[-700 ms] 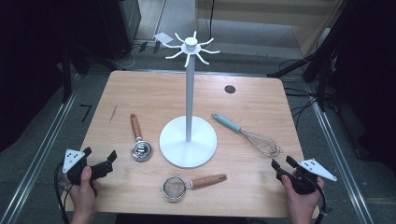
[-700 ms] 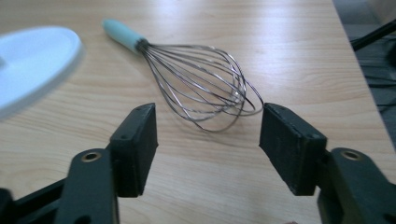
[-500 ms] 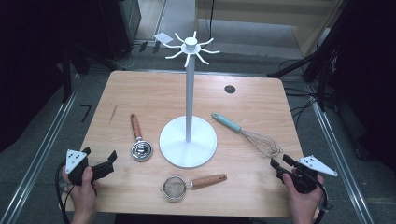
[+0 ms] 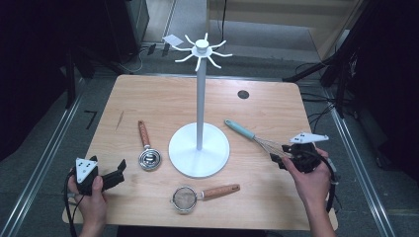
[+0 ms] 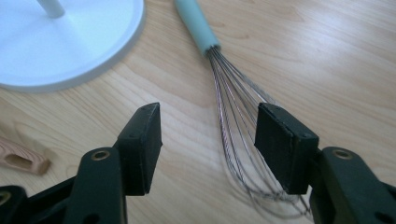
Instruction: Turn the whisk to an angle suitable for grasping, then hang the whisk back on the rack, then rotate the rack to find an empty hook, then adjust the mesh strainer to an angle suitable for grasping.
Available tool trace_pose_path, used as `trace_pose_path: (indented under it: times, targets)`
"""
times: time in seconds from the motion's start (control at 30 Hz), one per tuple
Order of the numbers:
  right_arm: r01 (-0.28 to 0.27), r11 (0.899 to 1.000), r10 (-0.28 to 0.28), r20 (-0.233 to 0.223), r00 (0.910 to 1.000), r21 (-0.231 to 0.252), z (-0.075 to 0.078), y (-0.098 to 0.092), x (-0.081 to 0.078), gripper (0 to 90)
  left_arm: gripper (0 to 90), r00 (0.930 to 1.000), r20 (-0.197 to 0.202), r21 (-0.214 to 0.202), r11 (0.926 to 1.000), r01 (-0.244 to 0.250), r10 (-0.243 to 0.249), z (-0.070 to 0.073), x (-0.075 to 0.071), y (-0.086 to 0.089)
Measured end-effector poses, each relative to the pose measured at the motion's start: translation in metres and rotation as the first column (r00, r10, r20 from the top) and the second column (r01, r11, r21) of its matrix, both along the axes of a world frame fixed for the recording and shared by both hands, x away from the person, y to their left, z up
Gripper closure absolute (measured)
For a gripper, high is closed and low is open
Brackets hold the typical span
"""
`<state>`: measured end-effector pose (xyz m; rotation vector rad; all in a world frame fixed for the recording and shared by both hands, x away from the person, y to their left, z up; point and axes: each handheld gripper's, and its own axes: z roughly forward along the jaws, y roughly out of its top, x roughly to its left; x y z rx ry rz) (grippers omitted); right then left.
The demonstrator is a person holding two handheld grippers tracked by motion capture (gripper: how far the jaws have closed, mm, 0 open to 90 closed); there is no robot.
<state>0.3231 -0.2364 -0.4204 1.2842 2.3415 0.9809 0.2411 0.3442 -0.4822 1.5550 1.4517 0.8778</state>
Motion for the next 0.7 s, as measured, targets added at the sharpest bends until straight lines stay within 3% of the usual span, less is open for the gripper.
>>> trace_pose_path:
  times: [0.07, 0.1, 0.3, 0.4, 0.43, 0.57, 0.7]
  targets:
    - [-0.011, 1.0, 0.011, -0.011, 0.9999, -0.012, 0.002, 0.001, 0.006, 45.8, 0.5, 1.0, -0.005, 0.003, 1.0, 0.006, -0.006, 0.0, 0.0, 0.0]
    - [-0.024, 0.999, 0.022, -0.031, 0.9993, -0.048, 0.005, 0.003, 0.016, 49.1, 0.5, 0.9999, -0.008, 0.015, 0.9998, 0.01, -0.01, 0.0, 0.001, -0.002]
    - [-0.085, 0.987, 0.072, -0.102, 0.9922, -0.137, 0.003, 0.017, 0.042, 53.0, 0.5, 0.9999, -0.005, 0.016, 0.9998, 0.013, -0.013, 0.0, 0.001, -0.002]
    - [-0.105, 0.982, 0.087, -0.114, 0.9896, -0.156, 0.002, 0.021, 0.047, 54.7, 0.5, 0.9999, -0.006, 0.013, 0.9998, 0.013, -0.012, 0.0, 0.0, -0.002]
    - [-0.127, 0.976, 0.107, -0.118, 0.9872, -0.177, 0.002, 0.027, 0.055, 55.8, 0.5, 0.9999, -0.006, 0.014, 0.9998, 0.012, -0.012, 0.0, 0.0, -0.002]
    - [-0.142, 0.971, 0.119, -0.128, 0.9846, -0.189, 0.002, 0.033, 0.064, 56.7, 0.5, 0.9999, -0.004, 0.003, 0.9999, 0.01, -0.01, 0.0, 0.0, -0.001]
    - [-0.161, 0.96, 0.122, -0.174, 0.9771, -0.229, 0.0, 0.046, 0.079, 58.4, 0.5, 0.9999, -0.003, -0.007, 0.9999, 0.014, -0.014, 0.0, 0.0, 0.001]
